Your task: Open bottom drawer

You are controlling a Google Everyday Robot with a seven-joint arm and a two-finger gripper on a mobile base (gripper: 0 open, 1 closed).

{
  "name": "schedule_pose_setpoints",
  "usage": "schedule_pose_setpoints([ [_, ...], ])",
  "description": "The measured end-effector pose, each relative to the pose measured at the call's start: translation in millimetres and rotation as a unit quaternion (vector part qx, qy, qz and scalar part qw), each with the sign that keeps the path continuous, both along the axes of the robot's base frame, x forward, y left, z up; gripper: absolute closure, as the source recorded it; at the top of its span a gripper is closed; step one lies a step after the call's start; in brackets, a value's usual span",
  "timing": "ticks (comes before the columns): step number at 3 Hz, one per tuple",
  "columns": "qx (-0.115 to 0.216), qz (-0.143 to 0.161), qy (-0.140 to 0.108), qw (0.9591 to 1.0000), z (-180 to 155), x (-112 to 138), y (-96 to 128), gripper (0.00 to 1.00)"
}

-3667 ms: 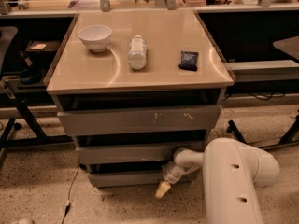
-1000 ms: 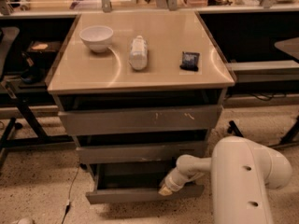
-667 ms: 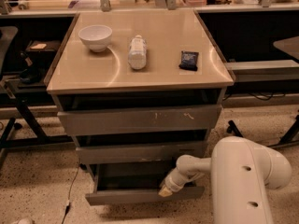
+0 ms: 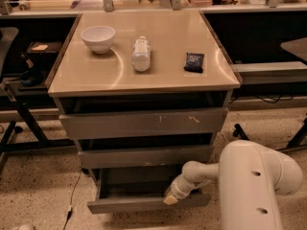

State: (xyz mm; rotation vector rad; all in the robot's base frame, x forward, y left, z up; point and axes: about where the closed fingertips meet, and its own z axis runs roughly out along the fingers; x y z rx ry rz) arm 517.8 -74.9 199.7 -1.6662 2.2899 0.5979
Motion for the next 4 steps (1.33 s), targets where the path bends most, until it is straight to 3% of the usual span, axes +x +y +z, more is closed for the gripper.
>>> schedule_pose_setpoints([
  [1, -0.005, -0.023, 0.001, 0.9997, 5.5, -8.4, -10.3, 1.0],
  [2, -0.005, -0.023, 0.001, 0.9997, 5.5, -8.4, -10.3, 1.0],
  [4, -0.016, -0.035, 0.037, 0.9986, 7.5, -46.4, -27.2, 1.0],
])
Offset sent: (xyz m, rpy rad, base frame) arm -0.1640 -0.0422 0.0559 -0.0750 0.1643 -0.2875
